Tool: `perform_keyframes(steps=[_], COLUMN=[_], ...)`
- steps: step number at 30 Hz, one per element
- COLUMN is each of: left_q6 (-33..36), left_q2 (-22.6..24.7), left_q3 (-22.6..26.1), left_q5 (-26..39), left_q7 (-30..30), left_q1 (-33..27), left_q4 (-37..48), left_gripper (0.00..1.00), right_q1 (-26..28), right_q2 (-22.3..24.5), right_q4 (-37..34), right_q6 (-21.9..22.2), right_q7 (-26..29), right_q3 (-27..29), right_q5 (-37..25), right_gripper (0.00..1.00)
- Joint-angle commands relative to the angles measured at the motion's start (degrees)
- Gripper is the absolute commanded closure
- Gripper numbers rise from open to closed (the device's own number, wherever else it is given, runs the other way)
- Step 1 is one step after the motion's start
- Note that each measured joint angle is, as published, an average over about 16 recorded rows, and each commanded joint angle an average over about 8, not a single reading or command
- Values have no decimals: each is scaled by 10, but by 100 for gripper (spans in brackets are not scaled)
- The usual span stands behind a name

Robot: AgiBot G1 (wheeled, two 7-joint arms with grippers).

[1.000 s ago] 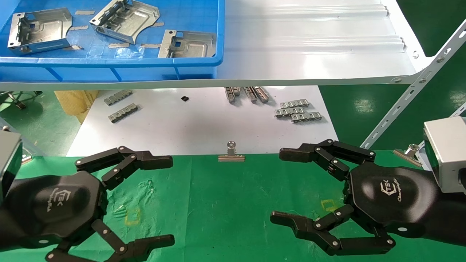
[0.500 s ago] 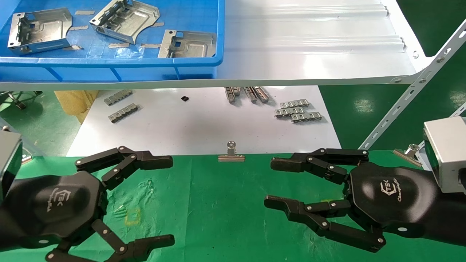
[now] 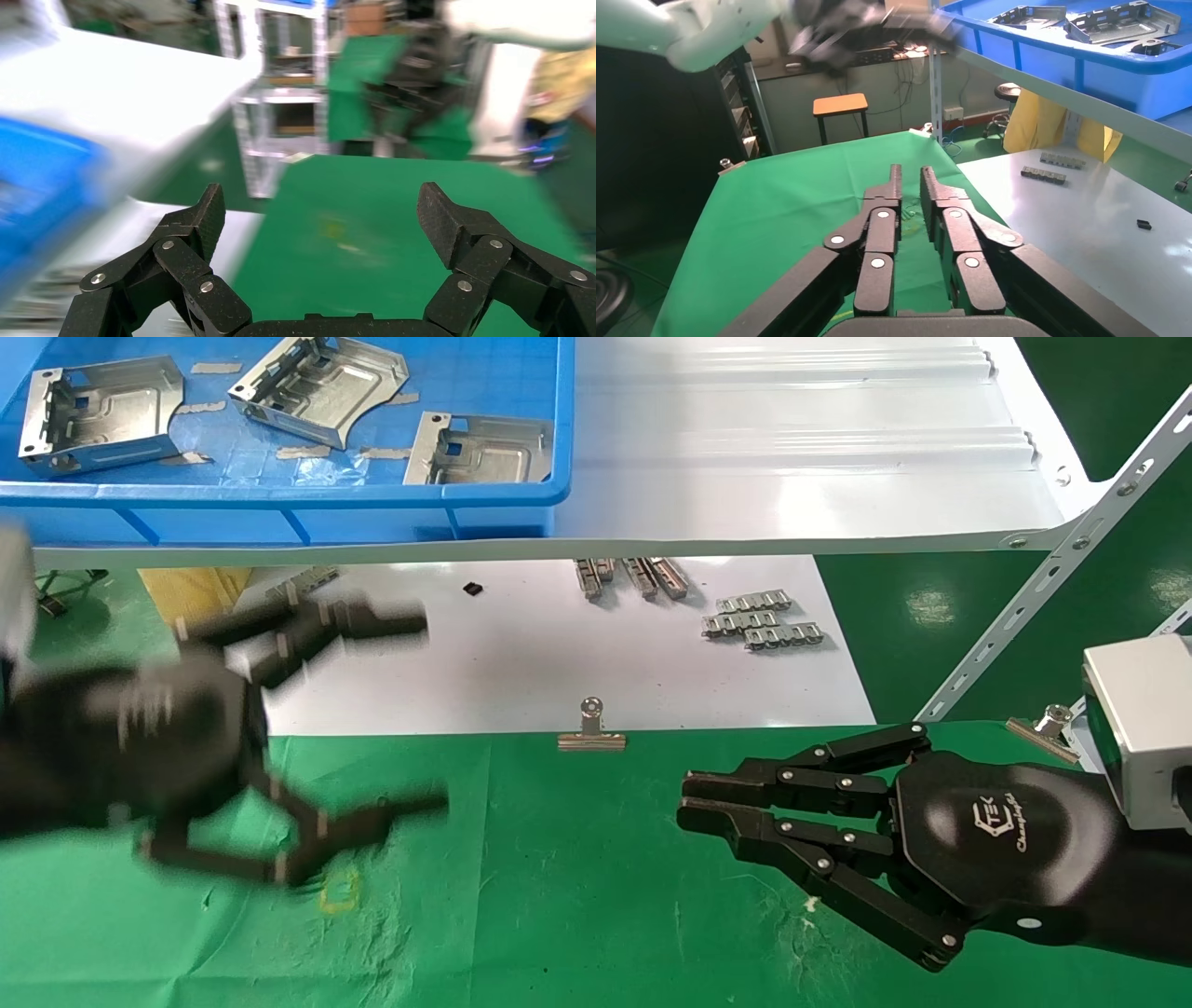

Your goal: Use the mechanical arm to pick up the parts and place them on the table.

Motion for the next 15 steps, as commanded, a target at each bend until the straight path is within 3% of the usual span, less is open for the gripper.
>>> perform_keyframes(steps=[1, 9, 15], left_q6=[-10, -62, -113], left_q2=[8, 100, 157], left_q3=[5, 65, 103], left_q5=[21, 160, 241], left_q7=[-6, -16, 8], left_q1=[-38, -239, -333], left_q4=[11, 234, 403], left_gripper=[0, 0, 0], right_q1=[0, 0, 0], right_q2=[0, 0, 0], right_q4=[0, 0, 0], right_q6=[0, 0, 0], right_q7=[0, 0, 0], right_q3=[0, 0, 0], right_q5=[0, 0, 0], right_gripper=[100, 100, 100])
